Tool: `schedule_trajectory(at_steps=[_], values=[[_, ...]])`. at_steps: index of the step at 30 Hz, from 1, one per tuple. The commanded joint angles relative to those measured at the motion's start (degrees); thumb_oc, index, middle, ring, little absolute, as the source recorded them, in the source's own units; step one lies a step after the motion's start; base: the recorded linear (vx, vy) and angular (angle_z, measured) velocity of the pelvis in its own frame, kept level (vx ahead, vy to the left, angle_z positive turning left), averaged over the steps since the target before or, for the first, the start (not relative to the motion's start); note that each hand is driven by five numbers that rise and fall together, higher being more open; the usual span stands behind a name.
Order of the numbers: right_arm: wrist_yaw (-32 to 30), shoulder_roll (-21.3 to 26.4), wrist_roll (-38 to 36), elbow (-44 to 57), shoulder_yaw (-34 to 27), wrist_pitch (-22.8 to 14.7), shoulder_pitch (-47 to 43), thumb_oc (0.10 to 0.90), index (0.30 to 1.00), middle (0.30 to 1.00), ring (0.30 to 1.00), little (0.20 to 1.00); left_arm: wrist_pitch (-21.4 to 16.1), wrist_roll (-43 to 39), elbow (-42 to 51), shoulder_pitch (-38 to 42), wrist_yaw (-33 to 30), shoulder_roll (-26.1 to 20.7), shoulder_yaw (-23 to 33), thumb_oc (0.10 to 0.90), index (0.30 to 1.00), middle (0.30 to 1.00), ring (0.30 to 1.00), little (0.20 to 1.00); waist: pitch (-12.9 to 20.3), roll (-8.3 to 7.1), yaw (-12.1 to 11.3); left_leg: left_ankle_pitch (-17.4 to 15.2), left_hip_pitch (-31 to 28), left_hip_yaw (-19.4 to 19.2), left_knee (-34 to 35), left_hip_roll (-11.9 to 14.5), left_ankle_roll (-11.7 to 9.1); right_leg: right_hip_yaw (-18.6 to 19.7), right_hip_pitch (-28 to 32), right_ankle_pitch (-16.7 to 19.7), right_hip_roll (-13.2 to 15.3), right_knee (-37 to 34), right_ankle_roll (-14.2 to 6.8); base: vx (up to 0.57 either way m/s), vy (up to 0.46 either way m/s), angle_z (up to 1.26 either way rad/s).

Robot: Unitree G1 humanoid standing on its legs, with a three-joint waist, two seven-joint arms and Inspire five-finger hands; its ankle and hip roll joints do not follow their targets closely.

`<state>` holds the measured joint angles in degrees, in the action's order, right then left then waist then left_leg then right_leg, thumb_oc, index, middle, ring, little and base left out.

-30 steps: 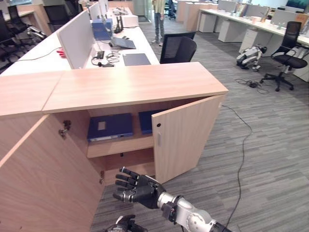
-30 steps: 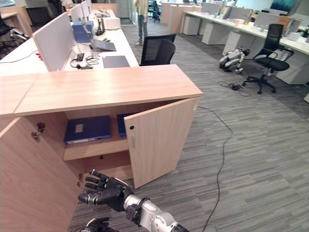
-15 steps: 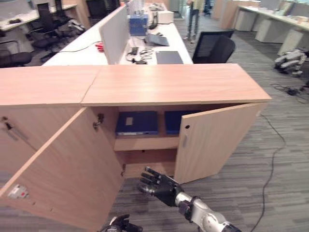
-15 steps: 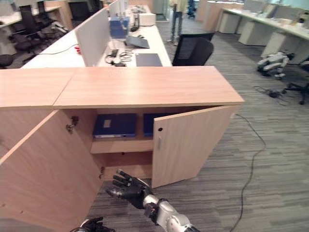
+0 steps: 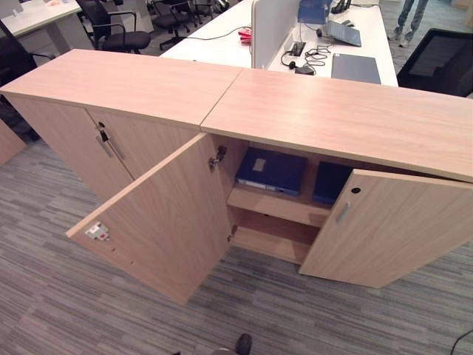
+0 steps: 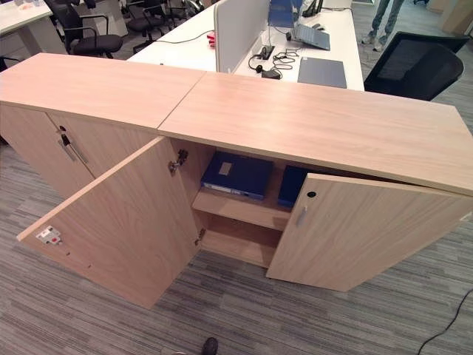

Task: Put the empty folder in the office cabinet

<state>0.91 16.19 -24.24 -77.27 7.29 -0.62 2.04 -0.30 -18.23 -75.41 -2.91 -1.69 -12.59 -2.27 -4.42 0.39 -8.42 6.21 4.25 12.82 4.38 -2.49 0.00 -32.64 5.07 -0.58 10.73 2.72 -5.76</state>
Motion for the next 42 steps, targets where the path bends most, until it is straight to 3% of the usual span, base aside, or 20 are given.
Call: schedule_trajectory(at_steps=[1, 3, 6, 10, 11, 12, 13, 15, 16, 18, 19, 21, 22, 26, 30, 36, 41, 42], values=[[-0.1, -1.5, -0.9, 3.9, 0.0, -2.5, -2.6, 0.8, 0.9, 0.9, 0.9, 0.9, -2.5, -2.3, -2.1, 3.3, 1.1, -1.9, 0.7, 0.8, 0.9, 0.9, 0.9, 0.9, -0.7, -0.06, 0.1, -3.4, 0.3, -3.8, 0.6, 1.4, -2.0, 16.7, -3.9, -6.0, -2.8, 2.6, -1.0, -0.12, -0.219, 0.48], [0.1, -1.6, -1.0, 3.9, 0.2, -2.5, -2.3, 0.8, 0.9, 0.9, 0.9, 0.9, -2.4, -3.5, -2.2, 2.7, 1.5, -2.1, 1.4, 0.8, 0.9, 0.9, 0.9, 0.9, -0.5, -0.4, 0.0, -3.0, 0.8, -4.2, 0.6, 2.1, -2.3, 16.9, -3.5, -6.1, -3.4, 1.1, -0.7, -0.09, -0.249, 0.2], [1.3, -1.1, 0.2, 4.5, 1.5, -2.7, -1.0, 0.8, 0.9, 0.9, 0.9, 0.9, -2.3, -12.6, 0.1, 1.7, 3.1, -3.5, 6.0, 0.8, 0.9, 0.9, 0.9, 0.9, -2.1, -1.16, -1.1, -0.8, 2.5, -2.6, -1.2, 5.5, -4.9, 15.2, -2.3, -7.5, -6.7, -0.4, 1.0, -0.14, -0.341, 0.04], [0.9, 0.6, 1.2, 4.4, 1.0, -2.7, -1.4, 0.8, 0.9, 0.9, 0.9, 0.9, -3.0, -15.8, 1.2, 3.0, 2.6, -4.3, 7.9, 0.8, 0.9, 0.9, 0.9, 0.9, -4.1, -0.87, -1.2, 1.8, 6.5, -1.4, -4.3, 6.8, -7.0, 12.4, -1.9, -8.1, -8.3, -1.0, 2.2, -0.17, -0.253, 0.51], [0.3, 2.1, 2.0, 4.1, 0.1, -2.4, -1.7, 0.8, 0.9, 0.9, 0.9, 0.9, -3.4, -17.0, 2.4, 3.4, 2.1, -5.0, 9.0, 0.8, 0.9, 0.9, 0.9, 0.9, -5.0, -0.48, -1.4, 2.6, 7.5, -4.1, -5.1, 7.9, -7.1, 11.0, -1.3, -8.5, -8.5, -0.9, 2.8, -0.16, -0.161, 0.46], [0.3, 2.2, 2.0, 4.1, 0.1, -2.4, -1.8, 0.8, 0.9, 0.9, 0.9, 0.9, -3.4, -17.0, 2.4, 3.4, 2.1, -5.0, 9.0, 0.8, 0.9, 0.9, 0.9, 0.9, -4.9, -0.44, -1.2, 2.7, 7.7, -4.0, -5.1, 7.9, -7.0, 10.8, -1.4, -8.4, -8.5, -1.0, 2.8, -0.17, -0.142, 0.47], [-0.1, 3.7, 1.8, 4.1, -1.1, -2.4, -2.3, 0.8, 0.9, 0.9, 0.9, 0.9, -3.9, -16.1, 3.6, 3.6, 1.4, -6.4, 9.8, 0.8, 0.9, 0.9, 0.9, 0.9, -5.3, -0.46, -0.9, 3.0, 7.6, -10.7, -6.1, 10.3, -6.0, 9.6, -1.0, -8.4, -8.3, -1.1, 3.2, -0.11, -0.078, 0.33], [-0.3, 4.1, 1.4, 4.3, -1.4, -2.4, -2.5, 0.8, 0.9, 0.9, 0.9, 0.9, -4.1, -15.6, 4.2, 3.7, 1.0, -7.2, 10.0, 0.8, 0.9, 0.9, 0.9, 0.9, -5.3, -0.51, -0.8, 2.8, 7.5, -12.8, -6.7, 11.0, -5.8, 9.5, -1.0, -8.3, -8.2, -1.2, 3.4, -0.09, -0.067, 0.49], [-0.2, 5.0, 0.4, 4.8, -2.3, -2.6, -2.7, 0.8, 0.9, 0.9, 0.9, 0.9, -4.4, -15.7, 6.1, 3.2, 0.4, -9.2, 11.7, 0.8, 0.9, 0.9, 0.9, 0.9, -5.0, -0.66, -0.7, 1.1, 6.5, -14.8, -8.7, 11.9, -5.4, 9.4, -1.2, -8.1, -7.9, -1.3, 3.9, -0.06, -0.031, 0.45], [-0.1, 5.2, 0.1, 4.9, -2.6, -2.6, -2.7, 0.8, 0.9, 0.9, 0.9, 0.9, -4.5, -15.5, 6.6, 3.2, 0.2, -10.5, 12.7, 0.8, 0.9, 0.9, 0.9, 0.9, -4.7, -0.74, -0.5, 0.2, 5.9, -14.8, -9.7, 11.8, -5.3, 9.3, -1.2, -8.0, -7.6, -1.4, 4.0, -0.03, -0.016, 0.13], [0.4, 6.0, 0.5, 5.1, -2.9, -2.6, -2.6, 0.8, 0.9, 0.9, 0.9, 0.9, -5.0, -14.6, 8.6, 3.2, -0.6, -13.1, 14.1, 0.8, 0.9, 0.9, 0.9, 0.9, -4.1, -0.84, -0.2, -3.2, 3.7, -14.8, -11.4, 11.7, -5.7, 9.7, -1.0, -8.5, -7.3, -1.2, 4.0, 0.02, -0.015, 0.04], [0.7, 6.3, 0.9, 5.0, -3.0, -2.5, -2.1, 0.8, 0.9, 0.9, 0.9, 0.9, -5.3, -13.6, 10.3, 3.8, -1.1, -15.1, 14.6, 0.8, 0.9, 0.9, 0.9, 0.9, -3.6, -0.62, 0.4, -4.2, 2.0, -15.8, -11.8, 12.3, -5.7, 9.3, -1.2, -8.5, -7.1, -1.4, 4.0, -0.01, 0.011, 0.02], [0.7, 6.3, 0.9, 5.0, -3.0, -2.5, -2.1, 0.8, 0.9, 0.9, 0.9, 0.9, -5.2, -13.6, 10.3, 3.8, -1.1, -15.1, 14.6, 0.8, 0.9, 0.9, 0.9, 0.9, -3.7, -0.62, 0.4, -4.2, 1.9, -15.8, -11.8, 12.3, -5.7, 9.3, -1.1, -8.5, -7.2, -1.4, 4.0, -0.03, 0.077, 0.3], [1.1, 7.0, 1.6, 3.4, -5.3, -1.8, 0.5, 0.8, 0.9, 0.9, 0.9, 0.9, -4.8, -9.3, 13.7, 8.7, -2.9, -23.7, 15.6, 0.8, 0.9, 0.9, 0.9, 0.9, -0.9, 1.89, 3.5, -2.9, -3.2, -20.4, -3.3, 12.4, -6.9, 6.4, -0.5, -7.0, -7.1, -3.2, 3.0, 0.01, 0.137, 0.52], [1.9, 6.6, 2.3, 2.2, -5.9, -1.2, 1.6, 0.8, 0.9, 0.9, 0.9, 0.9, -4.4, -6.9, 13.6, 11.6, -3.0, -28.9, 15.6, 0.8, 0.9, 0.9, 0.9, 0.9, 0.9, 2.5, 4.4, -2.7, -5.7, -20.8, 0.2, 11.3, -7.0, 5.8, 0.4, -5.8, -6.7, -4.4, 2.1, 0.06, 0.162, 0.16], [2.7, 6.1, 2.7, 2.2, -5.3, -0.9, 1.5, 0.8, 0.9, 0.9, 0.9, 0.9, -4.2, -3.4, 16.2, 17.0, -3.4, -37.0, 15.0, 0.8, 0.9, 0.9, 0.9, 0.9, 2.8, 2.85, 5.4, -5.9, -7.3, -21.8, 0.6, 8.8, -5.4, 7.7, 0.3, -3.6, -4.5, -4.5, -0.2, 0.03, 0.156, -0.07], [3.1, 5.3, 2.4, 2.9, -4.3, -0.9, 1.0, 0.8, 0.9, 0.9, 0.9, 0.9, -4.4, -1.8, 16.4, 24.5, -3.2, -40.0, 9.8, 0.8, 0.9, 0.9, 0.9, 0.9, 3.2, 2.68, 6.4, -6.6, -7.3, -23.4, 0.6, 6.8, -3.7, 8.4, -0.7, -1.1, -2.6, -4.7, -1.5, -0.01, 0.152, -0.17], [3.1, 5.2, 2.5, 2.9, -4.3, -0.9, 1.0, 0.8, 0.9, 0.9, 0.9, 0.9, -4.4, -1.8, 16.3, 24.6, -3.2, -40.0, 9.6, 0.8, 0.9, 0.9, 0.9, 0.9, 3.4, 2.69, 6.3, -7.6, -7.8, -22.9, 0.6, 7.0, -4.0, 9.1, -0.3, -2.0, -2.8, -4.8, -1.9, -0.07, 0.145, -0.18]])
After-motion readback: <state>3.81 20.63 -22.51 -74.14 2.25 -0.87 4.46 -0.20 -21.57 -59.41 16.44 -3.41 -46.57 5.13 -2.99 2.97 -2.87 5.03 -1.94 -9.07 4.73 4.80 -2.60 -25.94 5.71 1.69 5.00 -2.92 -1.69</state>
